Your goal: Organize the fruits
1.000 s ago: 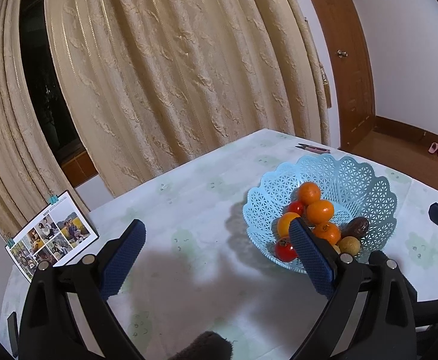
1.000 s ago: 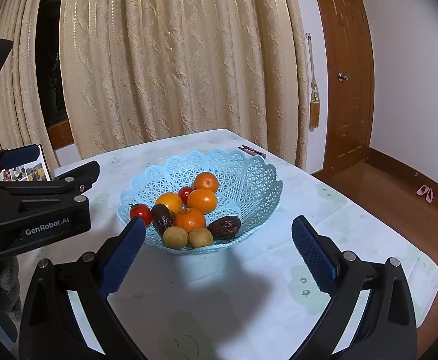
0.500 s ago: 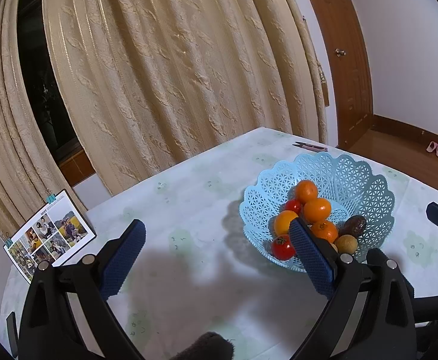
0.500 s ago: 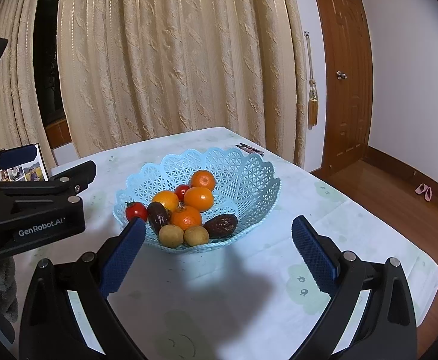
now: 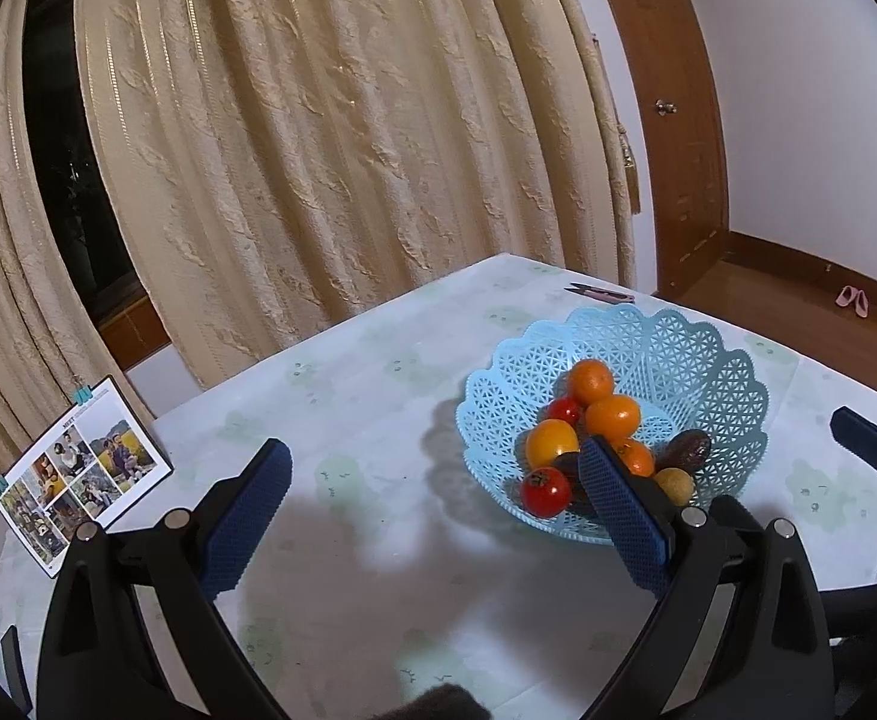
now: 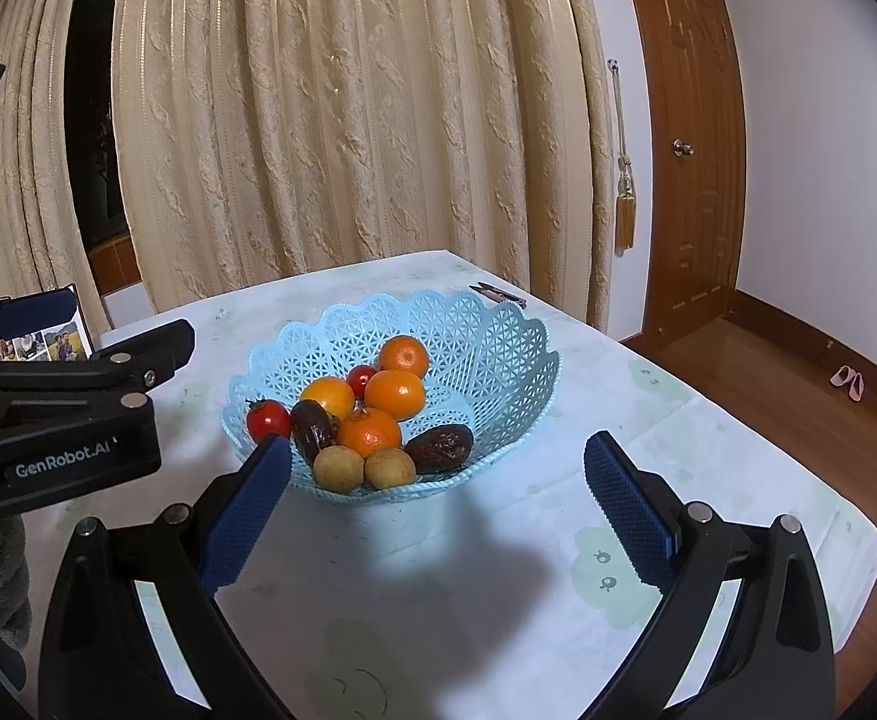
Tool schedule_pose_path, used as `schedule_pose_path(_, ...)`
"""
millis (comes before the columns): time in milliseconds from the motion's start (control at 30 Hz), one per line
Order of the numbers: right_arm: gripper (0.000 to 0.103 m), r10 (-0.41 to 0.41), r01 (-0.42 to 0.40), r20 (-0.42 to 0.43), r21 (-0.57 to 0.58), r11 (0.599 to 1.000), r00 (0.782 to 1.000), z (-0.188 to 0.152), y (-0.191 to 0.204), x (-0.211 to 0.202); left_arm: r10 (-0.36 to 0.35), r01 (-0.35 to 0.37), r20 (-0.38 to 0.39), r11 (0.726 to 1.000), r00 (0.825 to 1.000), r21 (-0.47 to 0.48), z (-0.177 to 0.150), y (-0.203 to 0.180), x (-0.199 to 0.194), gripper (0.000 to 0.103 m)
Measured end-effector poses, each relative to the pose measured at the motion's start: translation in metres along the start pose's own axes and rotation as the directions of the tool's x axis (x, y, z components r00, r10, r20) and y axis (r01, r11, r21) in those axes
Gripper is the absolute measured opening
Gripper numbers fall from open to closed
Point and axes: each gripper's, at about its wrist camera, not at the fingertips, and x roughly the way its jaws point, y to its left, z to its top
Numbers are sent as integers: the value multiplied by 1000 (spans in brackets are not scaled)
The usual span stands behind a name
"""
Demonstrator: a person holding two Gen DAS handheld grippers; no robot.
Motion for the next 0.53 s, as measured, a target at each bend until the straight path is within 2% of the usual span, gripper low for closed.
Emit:
schedule_pose_path(300,99,5,-5,-11,0,1000,1000,-2,0,1,-29,28,-31,999,999,-36,-1,8,2,96)
schedule_pose_path(433,99,49,-49,-52,0,999,997,-4,6,4,-55,43,-122,995,991,-94,-17,27,9,96)
schedule_pose_path(533,99,111,-111,-107,8,994,988,-9,17,8,-53,17,-222,987,974,-160,-45,59,16,96)
